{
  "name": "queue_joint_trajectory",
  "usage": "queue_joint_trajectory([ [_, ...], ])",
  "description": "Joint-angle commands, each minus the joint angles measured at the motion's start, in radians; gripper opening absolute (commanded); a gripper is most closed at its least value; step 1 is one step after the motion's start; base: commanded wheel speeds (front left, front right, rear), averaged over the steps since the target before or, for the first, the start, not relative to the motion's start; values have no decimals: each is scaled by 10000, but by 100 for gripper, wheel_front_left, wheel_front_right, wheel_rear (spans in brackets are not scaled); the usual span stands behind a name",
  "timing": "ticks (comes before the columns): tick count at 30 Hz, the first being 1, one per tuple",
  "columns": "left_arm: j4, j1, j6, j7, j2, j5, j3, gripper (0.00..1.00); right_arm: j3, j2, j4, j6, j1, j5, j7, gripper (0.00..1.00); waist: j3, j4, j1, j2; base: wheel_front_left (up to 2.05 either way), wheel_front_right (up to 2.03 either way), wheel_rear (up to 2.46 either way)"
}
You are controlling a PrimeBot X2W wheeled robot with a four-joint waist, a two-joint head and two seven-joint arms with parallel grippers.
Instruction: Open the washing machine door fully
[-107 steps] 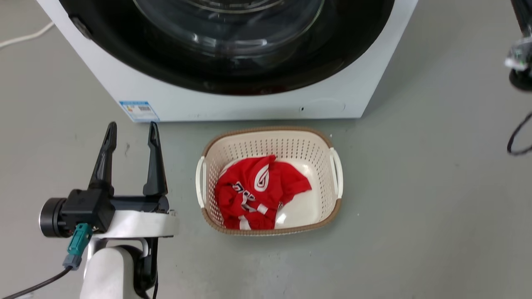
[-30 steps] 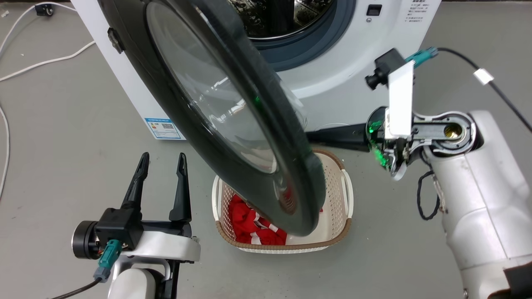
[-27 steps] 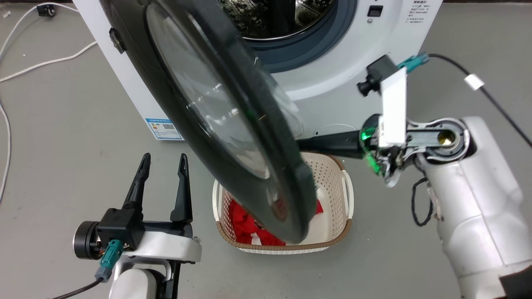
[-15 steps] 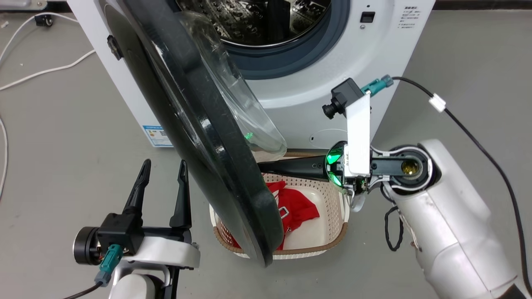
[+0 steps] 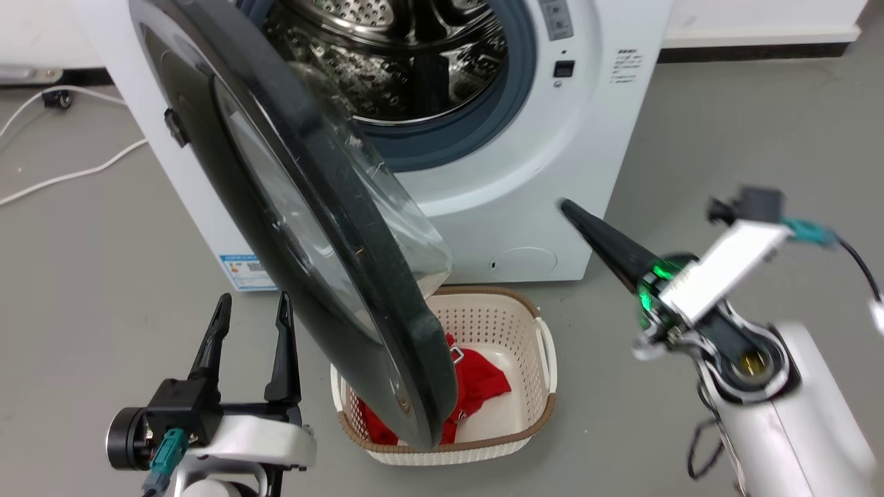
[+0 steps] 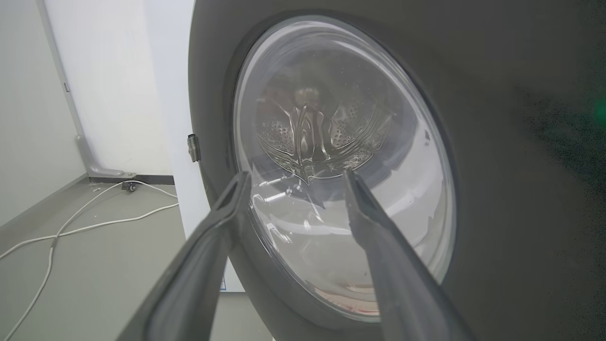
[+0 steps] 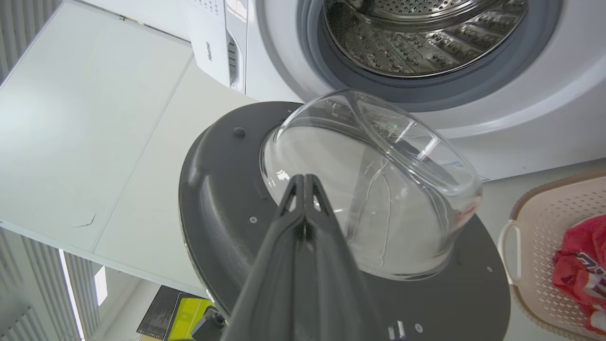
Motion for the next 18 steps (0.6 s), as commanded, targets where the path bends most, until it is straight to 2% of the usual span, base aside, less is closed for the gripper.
queue_joint_trajectory([
  [1, -49, 145, -28, -26, -6, 55, 41, 100, -85, -91, -170, 21, 392, -225, -336, 29, -141, -125, 1, 0, 0, 0, 0],
  [2, -61, 206, -16, -26, -3, 70, 82, 100, -230, -156, -293, 21, 642, -391, -746, 53, -188, -170, 1, 0, 0, 0, 0],
  [3, -76, 262, -18, -26, -6, 91, 119, 100, -320, -180, -390, 23, 919, -509, -1077, 97, -242, -210, 1, 0, 0, 0, 0],
  [4, -85, 308, -32, -26, -3, 101, 144, 100, -427, -183, -512, 23, 1179, -619, -1421, 100, -286, -236, 1, 0, 0, 0, 0],
  [13, -89, 517, -104, -26, -3, 127, 396, 100, -1026, -351, -830, 23, 3330, -2430, -4314, 100, -555, -343, 1, 0, 0, 0, 0],
  [18, -140, 550, -96, -26, -5, 199, 539, 100, -1265, -330, -806, 21, 4010, -4246, -5907, 100, -623, -437, 1, 0, 0, 0, 0],
])
